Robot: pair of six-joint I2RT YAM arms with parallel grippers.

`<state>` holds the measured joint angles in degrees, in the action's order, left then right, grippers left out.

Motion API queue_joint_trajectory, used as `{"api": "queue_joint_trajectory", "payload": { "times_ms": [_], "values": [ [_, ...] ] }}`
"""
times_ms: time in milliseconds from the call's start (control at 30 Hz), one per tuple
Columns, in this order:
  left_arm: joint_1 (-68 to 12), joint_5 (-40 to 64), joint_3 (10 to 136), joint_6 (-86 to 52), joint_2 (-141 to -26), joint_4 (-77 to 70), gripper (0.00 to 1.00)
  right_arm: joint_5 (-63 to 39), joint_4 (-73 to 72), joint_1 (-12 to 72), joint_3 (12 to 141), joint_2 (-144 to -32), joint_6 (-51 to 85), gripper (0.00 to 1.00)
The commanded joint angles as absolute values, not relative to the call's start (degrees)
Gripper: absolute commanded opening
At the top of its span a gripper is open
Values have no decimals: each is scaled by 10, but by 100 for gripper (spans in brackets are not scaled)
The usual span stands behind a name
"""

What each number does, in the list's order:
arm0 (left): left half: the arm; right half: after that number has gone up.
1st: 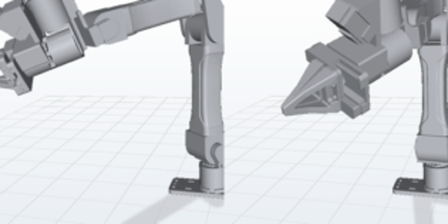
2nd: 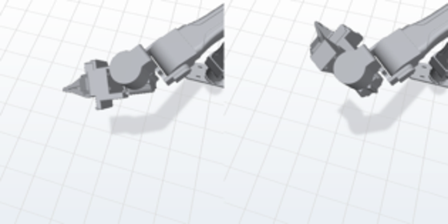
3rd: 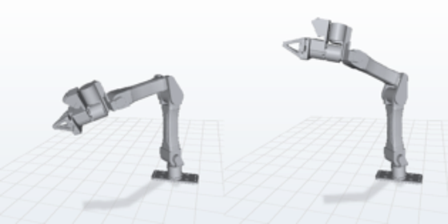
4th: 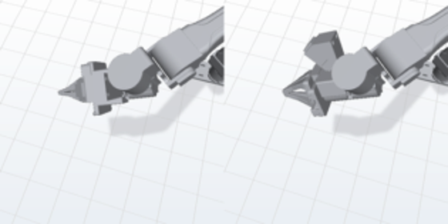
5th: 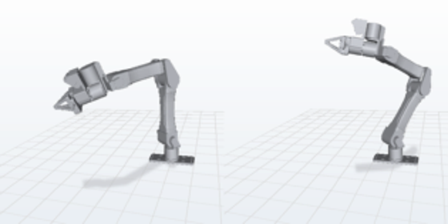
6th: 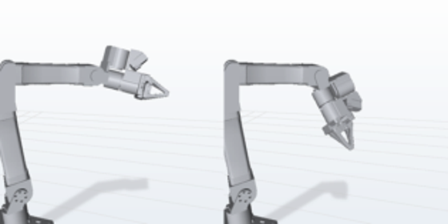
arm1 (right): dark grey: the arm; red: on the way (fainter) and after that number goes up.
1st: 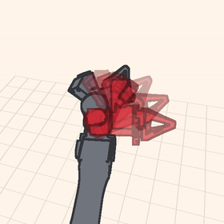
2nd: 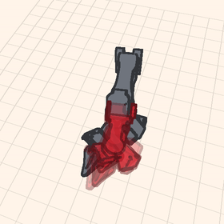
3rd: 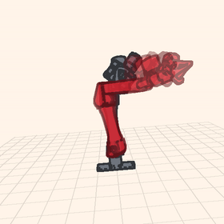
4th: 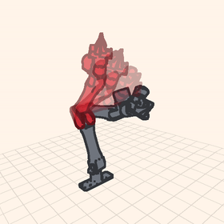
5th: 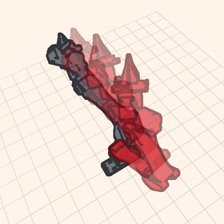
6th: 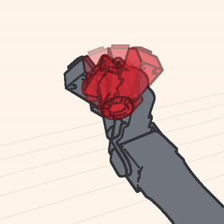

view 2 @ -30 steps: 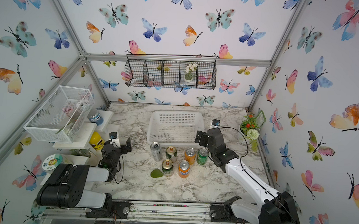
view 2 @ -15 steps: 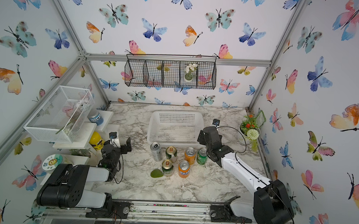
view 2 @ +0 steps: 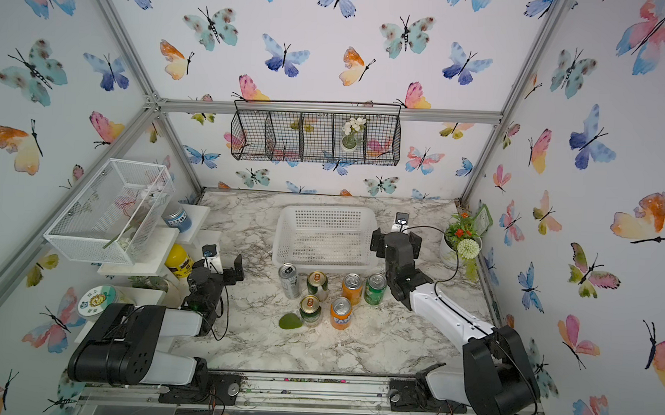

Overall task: Take out the drinks from the basket
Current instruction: Reset both arms

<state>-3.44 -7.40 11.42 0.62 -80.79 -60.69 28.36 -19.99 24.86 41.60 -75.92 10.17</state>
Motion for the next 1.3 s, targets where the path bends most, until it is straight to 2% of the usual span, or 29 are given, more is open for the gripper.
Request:
{"api": "queue_joint_trajectory", "payload": {
  "times_ms": [0, 167, 300, 500, 633, 1000, 1267],
  "values": [
    [-33, -59, 119, 3, -810, -622, 99, 266, -280, 213, 383, -771, 38, 99],
    [-33, -59, 120, 2, -810, -621, 99, 219, -337, 159, 321, -779, 17, 99],
    [-32, -59, 120, 2, -809, -621, 99, 250, -359, 115, 284, -794, 11, 100],
    [-32, -59, 120, 2, -810, -621, 99, 143, -484, 50, 207, -808, 32, 99],
    [-32, -59, 120, 3, -810, -621, 99, 119, -591, 47, 173, -845, 36, 99],
    [-32, -57, 120, 2, -810, -621, 99, 70, -698, 44, 142, -906, 16, 100],
    [-32, -57, 120, 2, -810, -621, 99, 77, -676, 44, 148, -901, 16, 99]
  ]
}}
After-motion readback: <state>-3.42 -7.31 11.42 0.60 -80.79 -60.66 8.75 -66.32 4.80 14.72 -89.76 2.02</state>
